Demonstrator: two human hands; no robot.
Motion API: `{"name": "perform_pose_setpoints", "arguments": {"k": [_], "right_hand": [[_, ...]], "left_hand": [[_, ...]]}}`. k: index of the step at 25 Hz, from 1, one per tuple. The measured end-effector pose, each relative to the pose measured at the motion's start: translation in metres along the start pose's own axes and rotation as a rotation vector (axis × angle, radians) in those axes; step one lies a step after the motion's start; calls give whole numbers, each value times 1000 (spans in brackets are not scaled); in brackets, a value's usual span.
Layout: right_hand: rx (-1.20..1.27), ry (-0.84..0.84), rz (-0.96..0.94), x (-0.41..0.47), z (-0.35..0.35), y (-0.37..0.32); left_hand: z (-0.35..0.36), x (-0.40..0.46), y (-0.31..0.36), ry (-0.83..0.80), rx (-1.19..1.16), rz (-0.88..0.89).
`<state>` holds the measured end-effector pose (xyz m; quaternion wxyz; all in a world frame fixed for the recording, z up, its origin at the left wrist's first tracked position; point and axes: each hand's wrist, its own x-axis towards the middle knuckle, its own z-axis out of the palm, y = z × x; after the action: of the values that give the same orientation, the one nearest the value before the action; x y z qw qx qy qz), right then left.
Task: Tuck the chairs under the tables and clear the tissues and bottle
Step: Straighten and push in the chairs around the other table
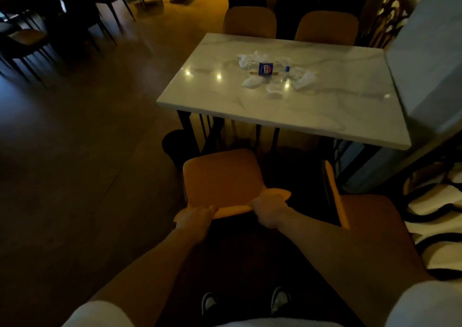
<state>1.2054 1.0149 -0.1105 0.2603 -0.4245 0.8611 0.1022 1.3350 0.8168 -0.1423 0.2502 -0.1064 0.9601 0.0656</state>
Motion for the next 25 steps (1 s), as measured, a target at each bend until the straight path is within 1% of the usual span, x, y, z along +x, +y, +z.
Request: {"name": "perform_pose_setpoints", "arguments": {"k": [6,10,16,19,21,23,25], "right_hand": [[7,37,66,18,-7,-36],[35,43,126,36,-5,-63],[64,43,195,62,-20,-86],[102,48,164,87,-34,-99],[142,93,131,99,-44,-106],[176,149,101,106,-51,-112],[162,147,99,110,-54,-116]], "left_hand": [[-16,4,-44,-12,91,93],[-24,14,-80,30,136,179],[-30,51,-126,8,168,260],[-45,68,-160,24,170,282],[-52,78,-182,55,172,270],[-57,84,-197,83,154,250],[-56,88,-205,98,143,243]]}}
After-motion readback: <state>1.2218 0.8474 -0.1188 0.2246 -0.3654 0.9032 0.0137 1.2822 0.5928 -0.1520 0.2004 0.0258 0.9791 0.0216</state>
